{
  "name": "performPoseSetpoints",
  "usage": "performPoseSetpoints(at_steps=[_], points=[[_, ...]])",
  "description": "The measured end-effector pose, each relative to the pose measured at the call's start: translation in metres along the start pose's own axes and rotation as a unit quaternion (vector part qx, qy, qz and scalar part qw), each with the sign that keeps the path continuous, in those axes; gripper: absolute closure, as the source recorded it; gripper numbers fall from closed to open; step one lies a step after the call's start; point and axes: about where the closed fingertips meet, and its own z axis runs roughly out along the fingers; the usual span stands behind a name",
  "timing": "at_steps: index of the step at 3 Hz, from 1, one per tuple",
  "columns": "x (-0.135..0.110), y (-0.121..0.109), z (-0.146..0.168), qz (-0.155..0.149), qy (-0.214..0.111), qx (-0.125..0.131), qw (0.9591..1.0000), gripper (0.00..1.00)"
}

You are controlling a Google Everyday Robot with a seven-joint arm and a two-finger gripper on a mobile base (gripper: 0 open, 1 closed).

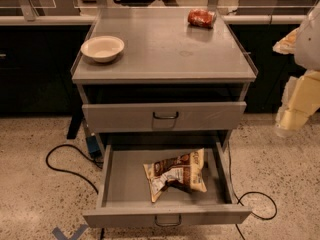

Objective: Pick brown chip bag from middle drawer and place on counter

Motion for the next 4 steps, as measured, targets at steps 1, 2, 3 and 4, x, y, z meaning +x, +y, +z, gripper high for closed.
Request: performPoseSetpoints(at_steps=[1, 2, 3, 4], points=[[0.000, 0.000, 0.000, 0.000, 0.000, 0.000, 1.0000, 0.00], [0.000, 0.007, 0.013, -0.008, 0.001, -0.002, 1.0000, 0.00], [0.004, 0.031, 0.047, -0.035, -0.015, -0.003, 0.9993, 0.00], [0.017, 0.060, 0.130, -0.046, -0.036, -0.032, 0.9978, 0.00]])
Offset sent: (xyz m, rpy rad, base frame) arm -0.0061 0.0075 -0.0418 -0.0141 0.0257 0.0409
